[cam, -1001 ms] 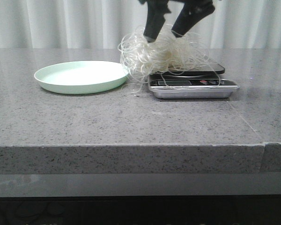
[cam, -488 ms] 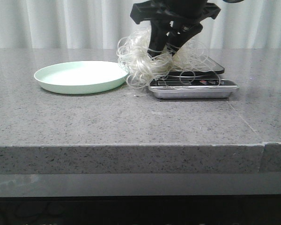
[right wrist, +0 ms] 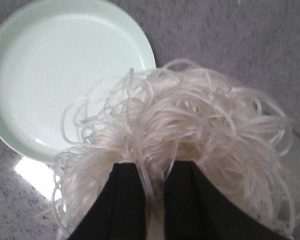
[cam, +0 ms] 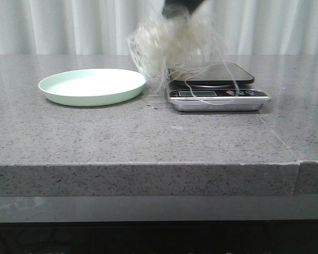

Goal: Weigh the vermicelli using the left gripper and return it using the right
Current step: 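Carry the vermicelli with the right gripper back onto the green plate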

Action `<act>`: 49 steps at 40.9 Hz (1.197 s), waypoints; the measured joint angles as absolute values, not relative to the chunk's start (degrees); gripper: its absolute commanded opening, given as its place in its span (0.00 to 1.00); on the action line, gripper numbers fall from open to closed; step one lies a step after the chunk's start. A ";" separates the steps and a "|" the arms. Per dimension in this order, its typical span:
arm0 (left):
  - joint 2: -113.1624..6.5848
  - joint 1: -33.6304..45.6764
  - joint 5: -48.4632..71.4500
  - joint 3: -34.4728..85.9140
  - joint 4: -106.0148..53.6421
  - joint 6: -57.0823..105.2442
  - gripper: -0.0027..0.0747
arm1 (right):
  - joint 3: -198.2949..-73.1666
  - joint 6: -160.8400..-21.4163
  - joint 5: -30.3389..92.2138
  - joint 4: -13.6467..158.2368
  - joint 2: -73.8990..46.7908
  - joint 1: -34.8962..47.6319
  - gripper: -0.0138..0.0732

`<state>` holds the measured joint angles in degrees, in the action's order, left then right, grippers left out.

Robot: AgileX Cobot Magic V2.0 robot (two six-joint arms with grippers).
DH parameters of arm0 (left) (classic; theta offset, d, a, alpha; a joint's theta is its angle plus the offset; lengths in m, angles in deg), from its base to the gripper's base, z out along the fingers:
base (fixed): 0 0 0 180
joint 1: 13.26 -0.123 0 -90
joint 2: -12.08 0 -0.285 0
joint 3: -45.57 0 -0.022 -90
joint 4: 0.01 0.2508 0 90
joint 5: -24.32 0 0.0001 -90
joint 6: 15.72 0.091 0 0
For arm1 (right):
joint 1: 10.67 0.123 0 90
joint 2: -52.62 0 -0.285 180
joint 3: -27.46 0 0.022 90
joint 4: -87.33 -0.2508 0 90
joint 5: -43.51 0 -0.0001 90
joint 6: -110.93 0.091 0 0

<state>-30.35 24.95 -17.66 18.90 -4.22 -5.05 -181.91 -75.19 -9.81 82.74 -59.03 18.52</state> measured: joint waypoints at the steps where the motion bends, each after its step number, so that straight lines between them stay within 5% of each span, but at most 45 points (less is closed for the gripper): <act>1: -30.35 24.95 -17.66 18.90 -4.22 -5.05 0.58 | -183.01 -75.19 -9.81 82.74 -58.90 18.84 0.33; 25: -30.35 24.95 -17.66 18.90 -4.22 -5.05 0.58 | -189.57 -75.19 13.30 82.74 -64.86 28.43 0.33; 41: -30.35 24.95 -17.66 18.90 -4.22 -5.05 0.58 | -189.57 -75.19 6.79 83.44 -73.45 28.24 0.33; 49: -30.35 24.95 -17.66 18.90 -4.22 -5.05 0.58 | -189.67 -75.19 3.03 83.70 -74.68 27.73 0.57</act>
